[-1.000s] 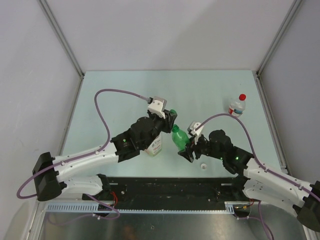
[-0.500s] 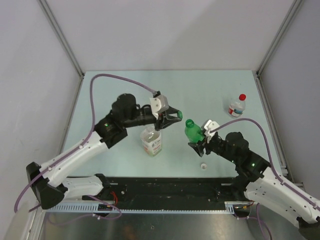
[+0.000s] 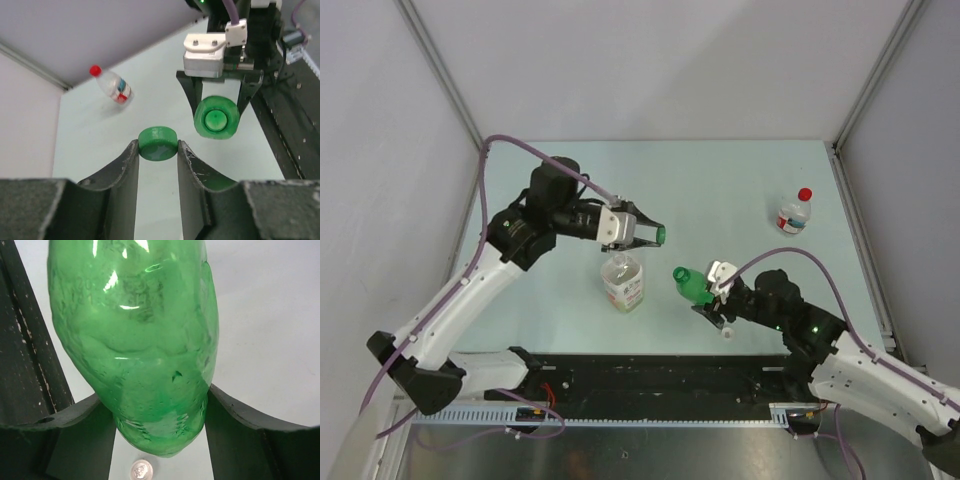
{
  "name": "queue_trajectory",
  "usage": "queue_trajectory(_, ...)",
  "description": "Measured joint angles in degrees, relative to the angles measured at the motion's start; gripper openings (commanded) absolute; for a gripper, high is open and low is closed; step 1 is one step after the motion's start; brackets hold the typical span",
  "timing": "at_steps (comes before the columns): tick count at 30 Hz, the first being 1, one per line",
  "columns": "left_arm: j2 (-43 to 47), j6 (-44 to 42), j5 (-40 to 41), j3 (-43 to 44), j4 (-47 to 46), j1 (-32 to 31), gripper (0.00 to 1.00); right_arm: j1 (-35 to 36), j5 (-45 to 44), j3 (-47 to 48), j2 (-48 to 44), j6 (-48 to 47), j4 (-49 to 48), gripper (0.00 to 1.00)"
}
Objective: Screw on the bottle caps
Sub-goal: Screw the bottle cap onto the plastic bottle.
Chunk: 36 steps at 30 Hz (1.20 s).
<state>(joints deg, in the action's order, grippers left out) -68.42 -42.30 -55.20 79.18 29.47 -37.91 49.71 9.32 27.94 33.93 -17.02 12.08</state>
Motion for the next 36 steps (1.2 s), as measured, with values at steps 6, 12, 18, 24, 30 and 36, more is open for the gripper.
queue_trajectory(6,-2.5,-11.0,10.7,3.4,15.0,-2.5,0.0,1.1,-3.0,-0.3,3.4,-2.2,0.2,0.01)
queue_trajectory(12,-2.4,-17.1,25.4,4.1,22.7,-16.4,0.0,2.5,-4.5,-0.3,3.0,-2.9,-0.2,0.01)
queue_trajectory(18,-2.4,-18.6,31.1,8.3,28.7,-20.1,0.0,4.2,-5.0,-0.3,2.9,-3.8,-0.1,0.0)
queue_trajectory(24,-3.1,-18.8,34.1,9.0,30.8,-22.2,0.0,6.5,-5.4,-0.3,3.4,-4.3,-0.2,0.0)
queue_trajectory(30,-5.7,-18.8,35.4,9.0,31.8,-23.5,0.0,7.5,-5.5,-0.3,5.7,-5.6,-1.7,0.0)
queue_trajectory(36,-7.0,-19.3,35.6,9.0,33.0,-24.0,0.0,7.5,-6.0,-0.3,7.2,-6.3,-2.6,0.0)
